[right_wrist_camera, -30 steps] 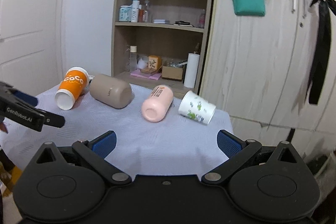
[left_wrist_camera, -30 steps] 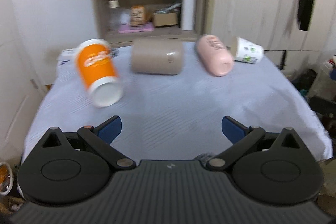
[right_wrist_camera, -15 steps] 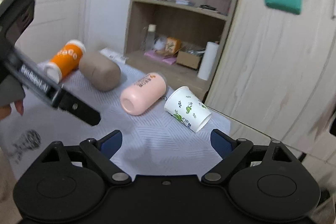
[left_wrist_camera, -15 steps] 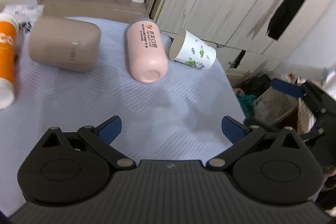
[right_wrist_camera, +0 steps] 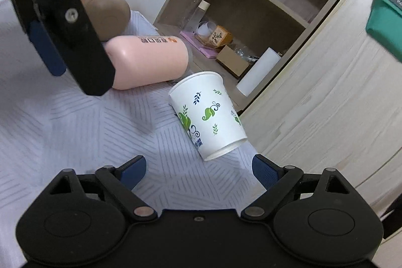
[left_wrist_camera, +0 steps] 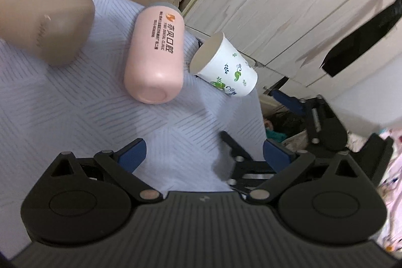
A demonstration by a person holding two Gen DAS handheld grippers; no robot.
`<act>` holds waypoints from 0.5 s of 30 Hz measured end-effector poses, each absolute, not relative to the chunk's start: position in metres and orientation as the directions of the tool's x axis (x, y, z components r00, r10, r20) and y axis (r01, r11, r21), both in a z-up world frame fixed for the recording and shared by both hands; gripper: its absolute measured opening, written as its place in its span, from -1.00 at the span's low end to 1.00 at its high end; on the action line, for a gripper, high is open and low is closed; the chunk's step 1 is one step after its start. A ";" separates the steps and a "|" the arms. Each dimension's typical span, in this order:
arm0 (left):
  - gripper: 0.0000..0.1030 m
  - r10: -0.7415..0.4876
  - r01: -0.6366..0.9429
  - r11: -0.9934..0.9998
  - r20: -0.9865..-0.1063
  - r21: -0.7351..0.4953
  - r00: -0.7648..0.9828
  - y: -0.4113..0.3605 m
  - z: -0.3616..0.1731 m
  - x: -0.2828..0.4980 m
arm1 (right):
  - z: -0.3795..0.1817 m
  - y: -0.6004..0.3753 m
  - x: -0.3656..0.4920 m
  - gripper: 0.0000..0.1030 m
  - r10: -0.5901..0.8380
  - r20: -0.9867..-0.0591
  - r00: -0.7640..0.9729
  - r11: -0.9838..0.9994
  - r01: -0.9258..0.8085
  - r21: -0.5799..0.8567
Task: Flip cup upright
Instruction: 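Move the right tool toward the white leaf-print cup lying on its side, then close the right gripper around the white cup's body near its rim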
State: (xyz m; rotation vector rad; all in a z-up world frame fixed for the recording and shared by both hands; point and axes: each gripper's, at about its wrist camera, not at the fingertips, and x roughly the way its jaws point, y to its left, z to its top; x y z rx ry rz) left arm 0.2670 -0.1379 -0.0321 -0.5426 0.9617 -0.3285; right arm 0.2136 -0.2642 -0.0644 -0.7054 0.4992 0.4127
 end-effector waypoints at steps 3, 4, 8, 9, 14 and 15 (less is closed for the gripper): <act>0.94 -0.525 0.022 0.801 -0.683 -0.599 0.509 -0.140 -0.038 0.271 | -0.063 -0.263 0.222 0.82 0.203 -0.544 0.814 0.690 -0.513 -0.511; 0.94 -0.534 0.020 0.792 -0.677 -0.610 0.507 -0.139 -0.040 0.271 | -0.062 -0.262 0.226 0.82 0.201 -0.543 0.816 0.688 -0.512 -0.515; 0.94 -0.522 0.000 0.791 -0.675 -0.612 0.521 -0.137 -0.044 0.273 | -0.062 -0.261 0.236 0.80 0.235 -0.549 0.802 0.662 -0.546 -0.514; 0.94 -0.517 0.000 0.794 -0.675 -0.607 0.526 -0.137 -0.044 0.274 | -0.062 -0.261 0.239 0.80 0.239 -0.546 0.803 0.657 -0.548 -0.517; 0.94 -0.515 -0.014 0.780 -0.655 -0.625 0.553 -0.129 -0.050 0.272 | -0.055 -0.257 0.249 0.82 0.325 -0.545 0.773 0.626 -0.608 -0.488; 0.94 -0.520 -0.015 0.774 -0.649 -0.633 0.555 -0.127 -0.054 0.273 | -0.054 -0.257 0.251 0.82 0.338 -0.549 0.764 0.625 -0.618 -0.476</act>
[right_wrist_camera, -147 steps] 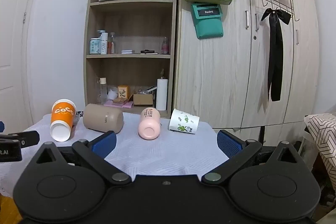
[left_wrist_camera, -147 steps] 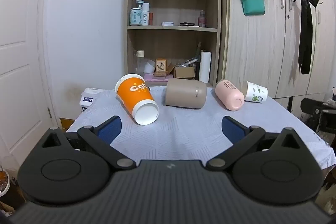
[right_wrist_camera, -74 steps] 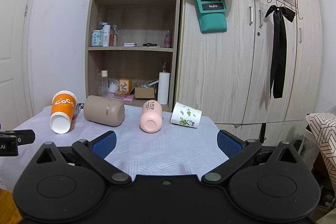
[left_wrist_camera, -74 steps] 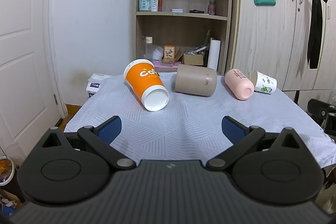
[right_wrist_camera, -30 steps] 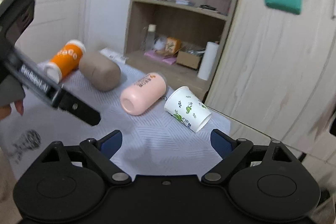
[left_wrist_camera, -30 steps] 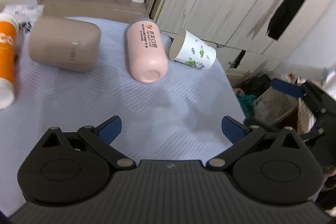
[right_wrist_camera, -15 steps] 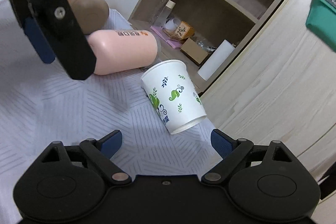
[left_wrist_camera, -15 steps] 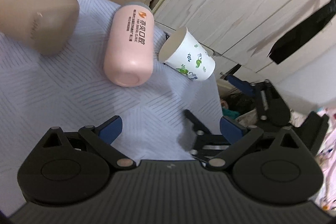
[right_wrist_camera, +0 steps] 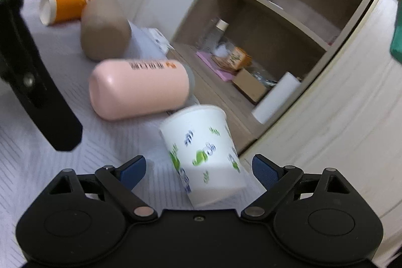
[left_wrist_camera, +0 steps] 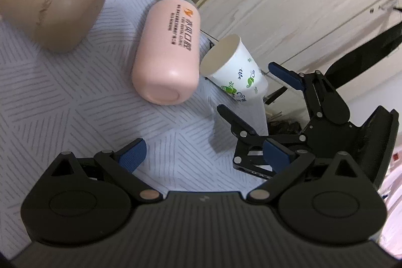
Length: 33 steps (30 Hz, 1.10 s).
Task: Flip cup upright
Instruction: 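Close the right gripper around the white cup's body near its rim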
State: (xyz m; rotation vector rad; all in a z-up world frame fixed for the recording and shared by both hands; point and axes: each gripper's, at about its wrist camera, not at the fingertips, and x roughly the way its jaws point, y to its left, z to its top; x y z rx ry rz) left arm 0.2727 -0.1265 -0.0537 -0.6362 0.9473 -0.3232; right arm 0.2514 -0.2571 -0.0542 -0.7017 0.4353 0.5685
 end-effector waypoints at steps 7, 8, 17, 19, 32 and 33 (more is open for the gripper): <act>0.94 -0.532 0.000 0.758 -0.619 -0.652 0.579 -0.122 -0.050 0.268 | -0.058 -0.265 0.273 0.75 0.295 -0.608 0.737 0.686 -0.606 -0.402; 0.94 -0.532 0.000 0.757 -0.616 -0.654 0.580 -0.120 -0.050 0.267 | -0.058 -0.268 0.273 0.69 0.309 -0.618 0.723 0.699 -0.613 -0.368; 0.94 -0.550 -0.006 0.732 -0.595 -0.681 0.586 -0.108 -0.056 0.258 | -0.056 -0.283 0.254 0.35 0.352 -0.599 0.719 0.834 -0.531 -0.147; 0.94 -0.558 0.006 0.725 -0.583 -0.688 0.591 -0.108 -0.056 0.258 | -0.055 -0.279 0.241 0.35 0.351 -0.588 0.728 0.846 -0.516 -0.134; 0.94 -0.575 0.024 0.710 -0.559 -0.704 0.598 -0.109 -0.055 0.239 | -0.050 -0.252 0.187 0.35 0.228 -0.583 0.780 0.922 -0.365 -0.128; 0.94 -0.580 0.030 0.706 -0.554 -0.707 0.598 -0.107 -0.055 0.236 | -0.049 -0.250 0.182 0.36 0.204 -0.591 0.780 0.936 -0.333 -0.117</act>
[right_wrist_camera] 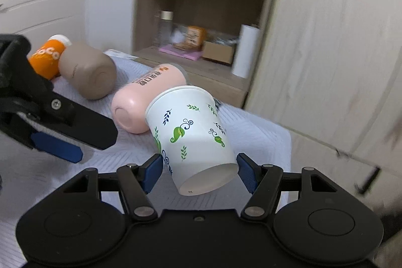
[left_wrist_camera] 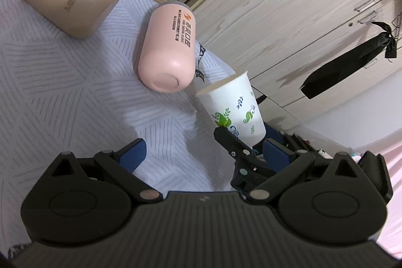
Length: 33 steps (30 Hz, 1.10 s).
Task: Flip cup upright
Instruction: 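Close the right gripper around the white cup's body near its rim, then lift the white cup with the right gripper and rotate it rim-up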
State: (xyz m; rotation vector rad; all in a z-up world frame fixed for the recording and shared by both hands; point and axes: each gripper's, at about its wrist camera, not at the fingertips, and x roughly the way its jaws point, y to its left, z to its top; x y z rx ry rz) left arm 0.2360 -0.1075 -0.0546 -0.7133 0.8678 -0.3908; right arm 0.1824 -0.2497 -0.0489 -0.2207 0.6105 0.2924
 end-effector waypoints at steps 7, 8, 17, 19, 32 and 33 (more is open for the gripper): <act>0.94 -0.614 0.076 0.704 -0.552 -0.706 0.564 -0.098 -0.063 0.211 | -0.049 -0.233 0.140 0.36 0.159 -0.626 0.764 0.979 -0.205 -0.003; 0.94 -0.622 0.077 0.698 -0.550 -0.712 0.558 -0.096 -0.064 0.208 | -0.049 -0.229 0.136 0.35 0.165 -0.626 0.762 0.979 -0.201 0.013; 0.43 -0.643 0.084 0.669 -0.518 -0.739 0.565 -0.076 -0.068 0.193 | -0.050 -0.191 0.115 0.35 0.210 -0.676 0.706 0.974 -0.208 0.085; 0.32 -0.641 0.083 0.666 -0.512 -0.741 0.572 -0.072 -0.068 0.193 | -0.050 -0.185 0.114 0.34 0.214 -0.685 0.696 0.973 -0.211 0.090; 0.20 -0.628 0.067 0.661 -0.502 -0.747 0.594 -0.042 -0.068 0.181 | -0.046 -0.161 0.100 0.27 0.315 -0.703 0.638 0.948 -0.254 0.194; 0.19 -0.623 0.069 0.667 -0.504 -0.742 0.597 -0.040 -0.067 0.179 | -0.046 -0.159 0.100 0.27 0.326 -0.703 0.632 0.944 -0.258 0.206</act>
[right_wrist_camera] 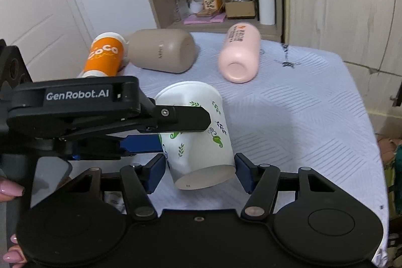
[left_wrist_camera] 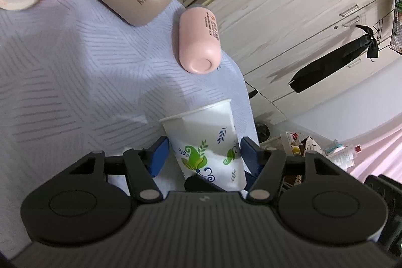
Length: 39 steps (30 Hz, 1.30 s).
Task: Flip cup upright
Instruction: 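Lift the white cup with the right gripper and rotate it rim-up, then lower the upright white cup onto the table with the right gripper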
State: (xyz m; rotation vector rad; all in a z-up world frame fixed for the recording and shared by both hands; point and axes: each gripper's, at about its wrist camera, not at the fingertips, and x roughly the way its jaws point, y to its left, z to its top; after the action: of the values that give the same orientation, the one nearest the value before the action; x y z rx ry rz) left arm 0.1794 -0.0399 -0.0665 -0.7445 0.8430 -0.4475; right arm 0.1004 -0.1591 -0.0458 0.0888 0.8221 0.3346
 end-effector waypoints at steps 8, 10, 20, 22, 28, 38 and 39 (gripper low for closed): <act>0.19 -0.547 0.096 0.761 -0.554 -0.642 0.628 -0.014 -0.055 0.171 | -0.048 -0.128 0.105 0.19 0.423 -0.714 0.558 0.903 -0.328 0.279; 0.19 -0.530 0.116 0.787 -0.569 -0.606 0.629 -0.009 -0.054 0.170 | -0.050 -0.121 0.108 0.19 0.441 -0.723 0.532 0.891 -0.357 0.281; 0.14 -0.622 0.122 0.719 -0.555 -0.684 0.553 0.021 -0.067 0.180 | -0.045 -0.108 0.111 0.63 0.451 -0.736 0.505 0.871 -0.429 0.239; 0.14 -0.625 0.130 0.720 -0.556 -0.681 0.547 0.020 -0.066 0.181 | -0.040 -0.108 0.118 0.71 0.448 -0.744 0.495 0.871 -0.429 0.239; 0.14 -0.615 0.161 0.743 -0.568 -0.649 0.547 0.013 -0.061 0.180 | -0.035 -0.106 0.139 0.64 0.438 -0.773 0.458 0.867 -0.444 0.228; 0.13 -0.581 0.307 0.801 -0.549 -0.513 0.601 0.000 -0.043 0.163 | -0.039 -0.110 0.119 0.33 0.469 -0.704 0.533 0.845 -0.501 0.184; 0.13 -0.572 0.325 0.811 -0.543 -0.486 0.615 -0.002 -0.040 0.159 | -0.039 -0.108 0.115 0.33 0.470 -0.687 0.555 0.845 -0.507 0.168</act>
State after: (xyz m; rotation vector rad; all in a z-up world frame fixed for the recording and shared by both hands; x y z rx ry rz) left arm 0.1593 -0.0022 -0.0396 -0.3595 0.7443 -0.5293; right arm 0.1152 -0.1084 -0.0389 -0.0513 0.7954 0.5774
